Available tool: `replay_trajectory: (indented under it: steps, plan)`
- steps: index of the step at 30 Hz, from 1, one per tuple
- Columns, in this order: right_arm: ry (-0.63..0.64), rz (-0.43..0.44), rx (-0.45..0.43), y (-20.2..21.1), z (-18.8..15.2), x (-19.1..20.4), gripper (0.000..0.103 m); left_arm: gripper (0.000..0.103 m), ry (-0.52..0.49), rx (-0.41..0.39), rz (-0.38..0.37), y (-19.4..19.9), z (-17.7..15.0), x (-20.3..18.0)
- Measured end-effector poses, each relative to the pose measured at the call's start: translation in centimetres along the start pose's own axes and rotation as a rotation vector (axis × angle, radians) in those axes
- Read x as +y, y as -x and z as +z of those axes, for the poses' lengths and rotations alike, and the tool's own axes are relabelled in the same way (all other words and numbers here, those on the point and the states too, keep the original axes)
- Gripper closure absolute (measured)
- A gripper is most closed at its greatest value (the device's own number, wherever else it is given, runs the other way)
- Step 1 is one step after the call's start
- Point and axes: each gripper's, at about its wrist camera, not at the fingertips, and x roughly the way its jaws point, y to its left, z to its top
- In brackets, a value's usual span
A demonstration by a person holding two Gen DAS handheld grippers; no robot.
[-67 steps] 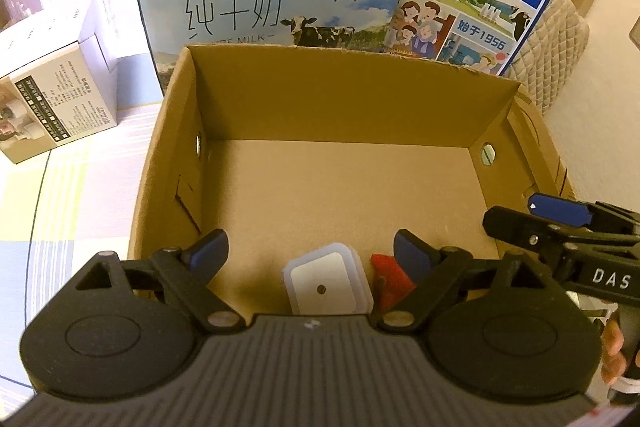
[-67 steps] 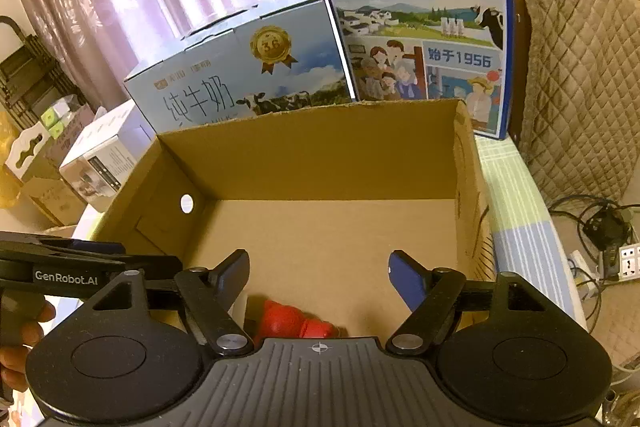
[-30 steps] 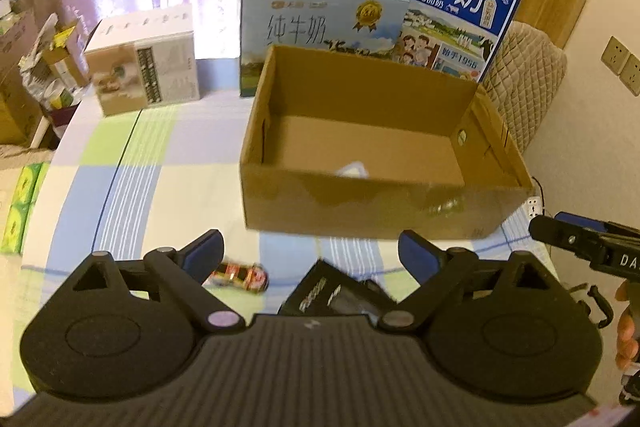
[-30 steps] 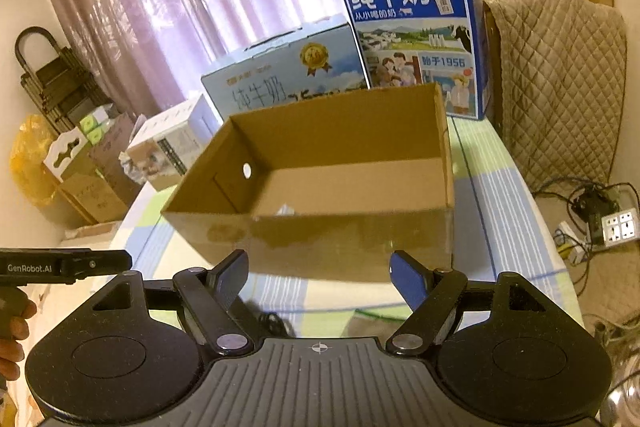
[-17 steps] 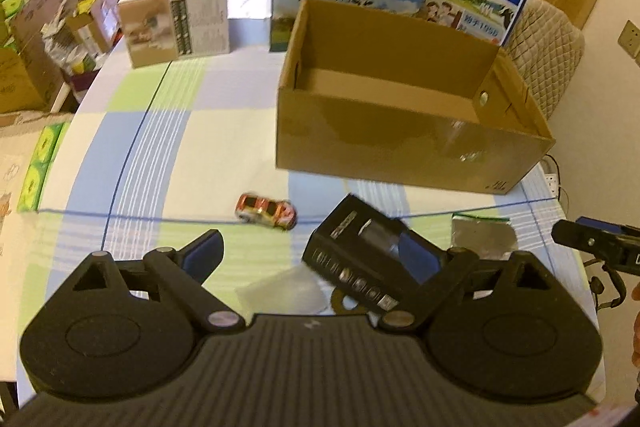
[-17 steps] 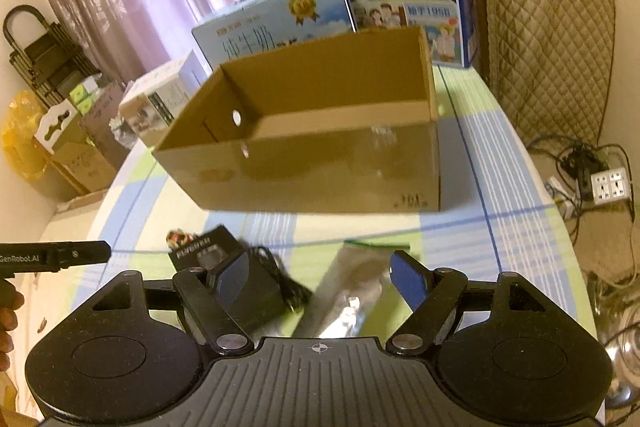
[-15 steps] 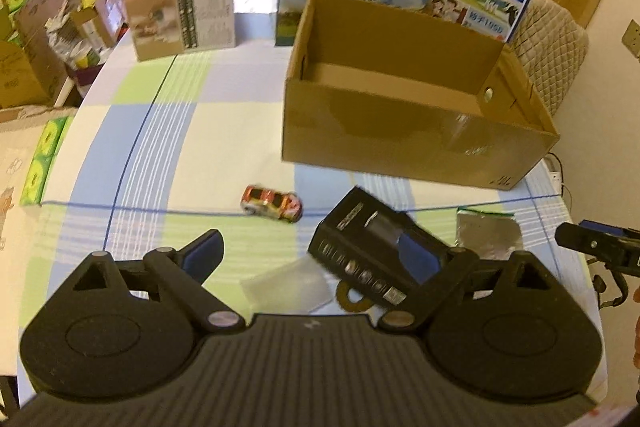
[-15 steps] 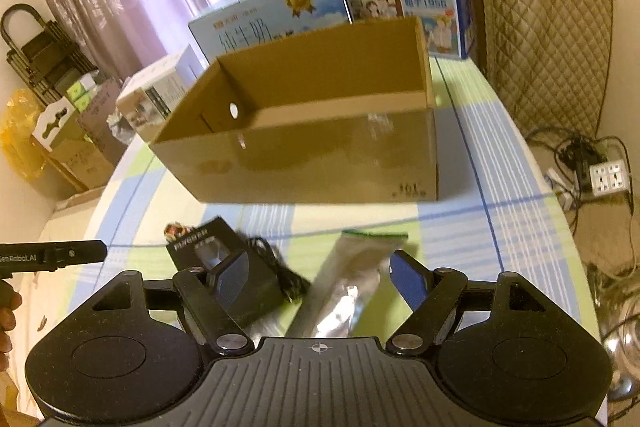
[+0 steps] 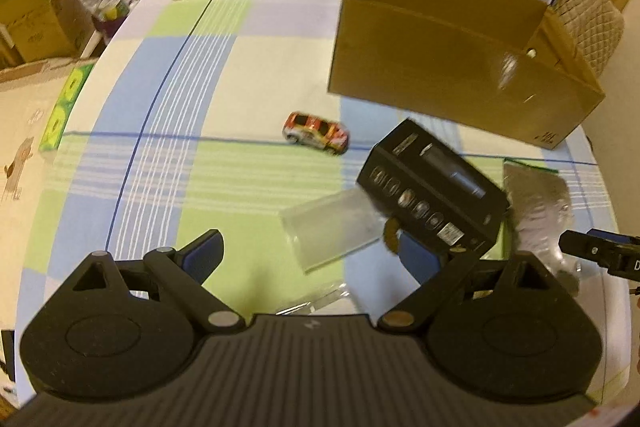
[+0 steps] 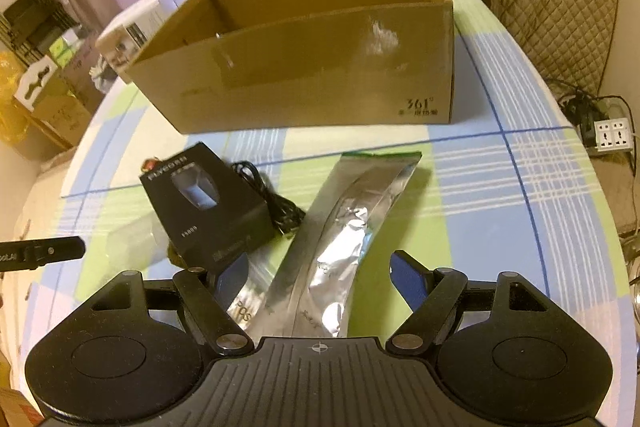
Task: Organize objects
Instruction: 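Withdraw both tools from the box back toward the remaining items, then grasp the silver foil bag with the right tool while the left tool grasps the clear plastic case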
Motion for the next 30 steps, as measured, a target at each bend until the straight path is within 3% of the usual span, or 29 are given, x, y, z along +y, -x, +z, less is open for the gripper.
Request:
replay_trajectory:
  steps: [20,22,25,30]
  plan:
    - [-0.012,-0.067,0.051,-4.2,0.3,-0.4,0.029,0.011,0.029,0.094,0.05,-2.5,-3.2,0.8]
    - [-0.018,-0.062,0.055,-4.4,0.2,-0.6,0.038,0.01,0.034,0.095,0.053,-2.5,-3.4,0.7]
    - [-0.037,-0.009,0.066,-4.5,0.1,-1.1,0.065,0.01,0.038,0.098,0.059,-2.6,-3.7,0.5]
    - [-0.008,0.018,0.055,-3.8,-0.1,-1.5,0.075,0.008,0.043,0.119,0.063,-2.7,-4.4,0.4]
